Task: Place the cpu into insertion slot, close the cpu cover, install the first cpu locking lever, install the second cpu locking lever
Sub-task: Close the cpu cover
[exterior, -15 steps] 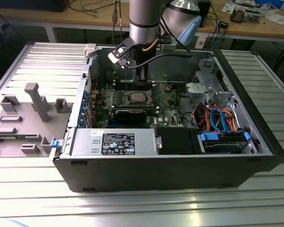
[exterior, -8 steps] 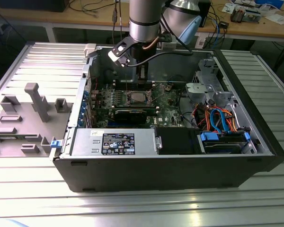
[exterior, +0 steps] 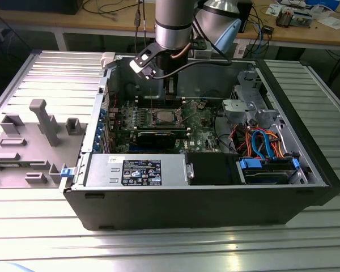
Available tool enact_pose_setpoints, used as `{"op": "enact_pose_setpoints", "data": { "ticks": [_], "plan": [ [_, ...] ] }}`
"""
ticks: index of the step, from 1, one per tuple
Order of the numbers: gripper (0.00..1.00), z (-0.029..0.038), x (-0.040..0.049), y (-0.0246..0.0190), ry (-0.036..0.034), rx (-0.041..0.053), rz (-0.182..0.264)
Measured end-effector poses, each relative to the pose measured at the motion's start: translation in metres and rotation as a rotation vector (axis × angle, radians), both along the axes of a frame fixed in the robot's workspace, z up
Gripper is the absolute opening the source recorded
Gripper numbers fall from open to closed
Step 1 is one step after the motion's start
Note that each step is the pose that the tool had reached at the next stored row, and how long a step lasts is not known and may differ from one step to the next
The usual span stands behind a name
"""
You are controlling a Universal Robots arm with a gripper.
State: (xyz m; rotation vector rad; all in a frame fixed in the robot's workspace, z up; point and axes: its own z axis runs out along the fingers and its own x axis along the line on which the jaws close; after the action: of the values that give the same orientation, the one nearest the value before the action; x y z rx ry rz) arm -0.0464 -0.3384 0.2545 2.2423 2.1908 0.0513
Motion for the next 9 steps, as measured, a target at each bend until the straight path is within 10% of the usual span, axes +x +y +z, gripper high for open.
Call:
{"op": "enact_pose_setpoints", "data": {
  "ticks": [9],
  "plan": [
    [0.11, -0.0001, 0.0038, 0.0001, -0.0002, 0.0003, 0.000]
  ]
}}
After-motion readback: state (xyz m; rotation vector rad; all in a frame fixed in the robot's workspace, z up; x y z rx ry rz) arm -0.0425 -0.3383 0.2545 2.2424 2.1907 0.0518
